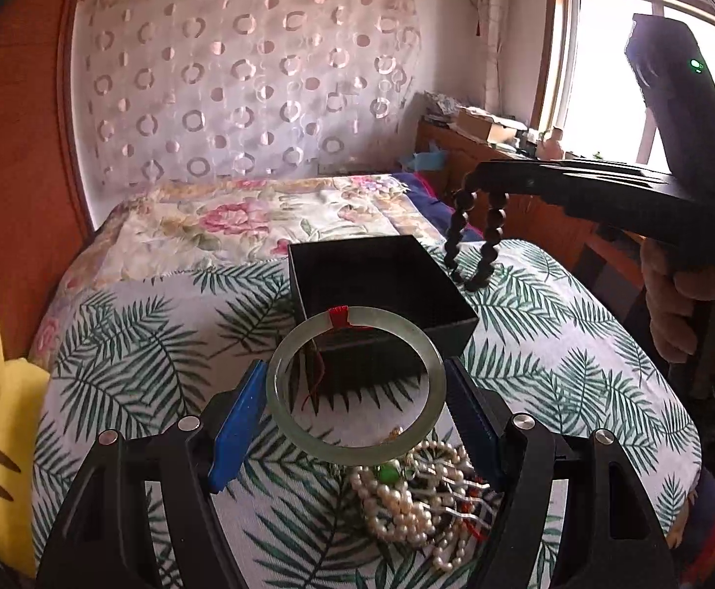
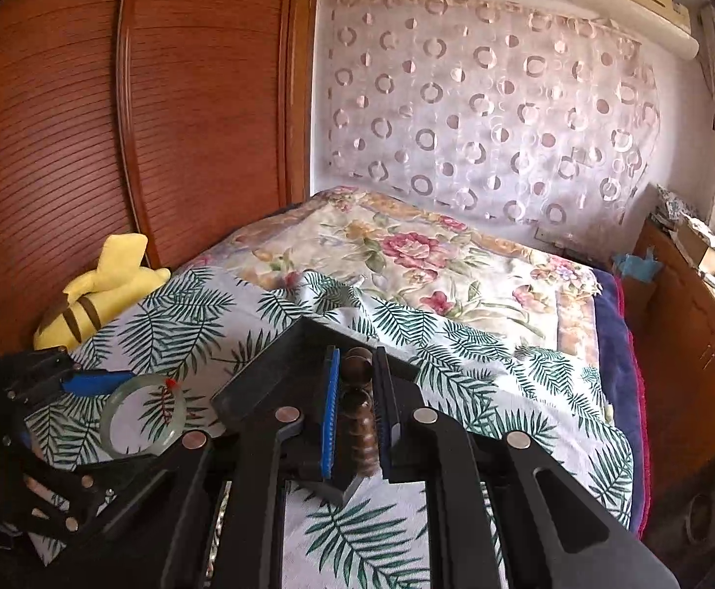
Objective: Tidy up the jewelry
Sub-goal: 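Lower the jade bangle into the black box with left while right drops beads in, then move both tools back from the box to the jewelry pile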
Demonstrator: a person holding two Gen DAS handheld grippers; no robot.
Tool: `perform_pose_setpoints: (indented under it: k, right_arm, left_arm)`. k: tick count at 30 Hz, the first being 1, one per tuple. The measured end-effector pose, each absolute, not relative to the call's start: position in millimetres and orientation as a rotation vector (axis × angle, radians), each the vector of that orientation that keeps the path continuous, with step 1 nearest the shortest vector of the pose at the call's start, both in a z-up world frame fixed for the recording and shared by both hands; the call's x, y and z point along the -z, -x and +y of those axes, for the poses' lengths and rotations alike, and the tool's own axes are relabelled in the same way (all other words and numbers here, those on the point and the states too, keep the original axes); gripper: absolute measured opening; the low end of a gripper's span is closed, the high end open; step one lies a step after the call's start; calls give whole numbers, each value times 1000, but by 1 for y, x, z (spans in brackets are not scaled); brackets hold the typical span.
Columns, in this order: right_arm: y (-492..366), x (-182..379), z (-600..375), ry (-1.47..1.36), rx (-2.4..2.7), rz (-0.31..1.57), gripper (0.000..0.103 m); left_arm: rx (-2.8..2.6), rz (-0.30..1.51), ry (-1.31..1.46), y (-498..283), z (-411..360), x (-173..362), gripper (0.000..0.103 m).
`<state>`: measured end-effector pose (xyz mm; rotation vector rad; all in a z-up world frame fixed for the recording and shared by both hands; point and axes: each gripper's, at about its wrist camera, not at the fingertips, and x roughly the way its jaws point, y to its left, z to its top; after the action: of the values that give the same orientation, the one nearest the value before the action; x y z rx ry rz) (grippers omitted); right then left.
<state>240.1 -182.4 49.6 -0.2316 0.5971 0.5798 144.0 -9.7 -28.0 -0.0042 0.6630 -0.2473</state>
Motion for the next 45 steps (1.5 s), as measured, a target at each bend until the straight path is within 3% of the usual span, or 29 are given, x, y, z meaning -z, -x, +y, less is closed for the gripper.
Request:
perform_pose_setpoints:
  k: [8, 22, 25, 35, 38, 45]
  right_arm:
    - [-255, -52, -172, 233, -581, 619, 15]
    - [-271, 0, -177, 170, -596, 773, 15]
    - [-267, 2, -181, 157, -598, 770, 27]
    - [-246, 5, -204, 101, -606, 741, 28]
    - [-240, 12, -206, 107, -618, 756, 28]
    - [-215, 20, -214, 129, -607, 744, 28]
  left_arm:
    - [244, 658, -5, -162, -12, 22, 69]
    - [231, 684, -45, -202, -21, 24, 69]
    - [225, 706, -54, -215, -25, 33, 69]
    - [212, 725, -63, -232, -39, 42, 69]
    - [215, 714, -61, -230, -39, 41, 79]
    - [224, 671, -44, -210, -31, 31, 85]
